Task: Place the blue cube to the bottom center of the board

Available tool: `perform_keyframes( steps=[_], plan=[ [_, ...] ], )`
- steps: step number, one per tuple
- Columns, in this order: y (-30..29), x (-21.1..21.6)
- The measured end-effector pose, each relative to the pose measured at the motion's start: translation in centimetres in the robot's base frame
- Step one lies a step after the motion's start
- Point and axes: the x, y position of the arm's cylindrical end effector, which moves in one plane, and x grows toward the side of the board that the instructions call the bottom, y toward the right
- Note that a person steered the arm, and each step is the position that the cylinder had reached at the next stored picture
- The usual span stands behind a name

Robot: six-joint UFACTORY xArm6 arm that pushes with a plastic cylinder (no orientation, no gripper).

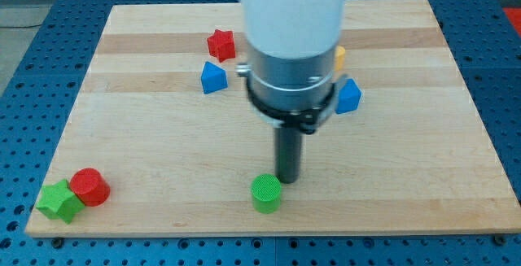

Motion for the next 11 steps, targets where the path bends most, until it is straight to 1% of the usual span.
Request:
perform_keyframes(
  steps=[1,2,3,4,5,6,7,10,11],
  plan=[
    [6.7,-0.4],
    [13.6,-3.3],
    [16.3,-9.4],
    [16.0,-15.1],
    [11.5,-16.1],
    [8.1,-14.8],
    [5.9,-12.8],
    [1.4,-5.7],
    [1.2,-3.7]
  ],
)
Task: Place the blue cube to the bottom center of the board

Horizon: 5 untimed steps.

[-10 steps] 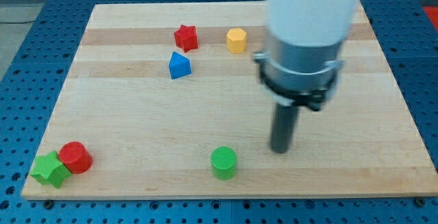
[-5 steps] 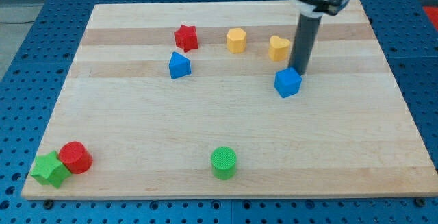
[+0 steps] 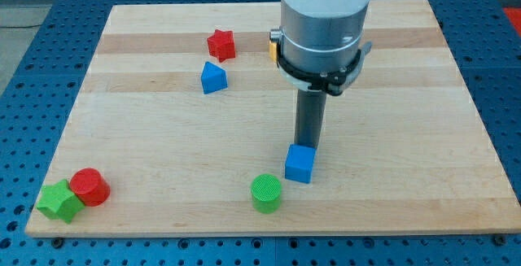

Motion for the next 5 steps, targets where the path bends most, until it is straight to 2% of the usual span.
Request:
perform_keyframes(
  steps=[3,4,5],
  plan=[
    [0.0,2.6],
    [0.0,2.3],
    [-2.0,-0.8]
  ],
)
